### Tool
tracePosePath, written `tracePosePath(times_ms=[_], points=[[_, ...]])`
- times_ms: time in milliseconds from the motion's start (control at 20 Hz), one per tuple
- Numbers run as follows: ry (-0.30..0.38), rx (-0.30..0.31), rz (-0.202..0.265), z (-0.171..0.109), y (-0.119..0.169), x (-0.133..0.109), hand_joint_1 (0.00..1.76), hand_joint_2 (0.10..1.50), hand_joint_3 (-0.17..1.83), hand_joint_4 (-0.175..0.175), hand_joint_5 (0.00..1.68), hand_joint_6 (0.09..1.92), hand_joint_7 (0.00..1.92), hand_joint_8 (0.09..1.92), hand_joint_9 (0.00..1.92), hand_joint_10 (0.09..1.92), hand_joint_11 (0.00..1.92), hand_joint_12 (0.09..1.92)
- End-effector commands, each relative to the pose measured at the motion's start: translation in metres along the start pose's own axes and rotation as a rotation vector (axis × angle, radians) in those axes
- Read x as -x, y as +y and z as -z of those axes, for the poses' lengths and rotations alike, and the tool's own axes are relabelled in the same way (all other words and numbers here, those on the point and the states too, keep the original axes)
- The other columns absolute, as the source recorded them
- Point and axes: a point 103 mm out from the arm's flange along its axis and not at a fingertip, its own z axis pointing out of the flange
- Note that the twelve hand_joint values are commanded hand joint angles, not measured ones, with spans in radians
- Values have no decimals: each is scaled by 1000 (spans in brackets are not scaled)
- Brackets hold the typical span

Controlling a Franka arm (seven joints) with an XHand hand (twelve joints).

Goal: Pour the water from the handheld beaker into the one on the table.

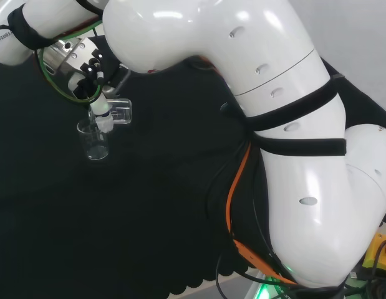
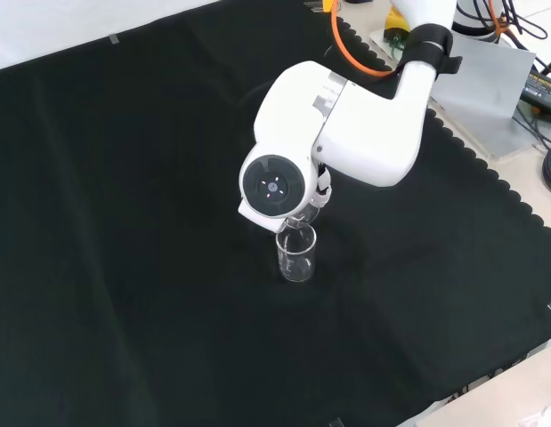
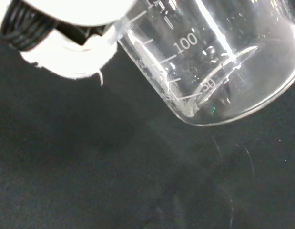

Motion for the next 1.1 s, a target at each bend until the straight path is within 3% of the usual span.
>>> tracePosePath(times_ms=[50,1100], points=[[-26,-10,-10,1,1,-3,1123,630,718,175,1271,708,1662,87,1563,87,1109,916],[-65,-63,-27,6,3,-3,1121,632,718,175,1265,718,1662,87,1563,87,1112,915]])
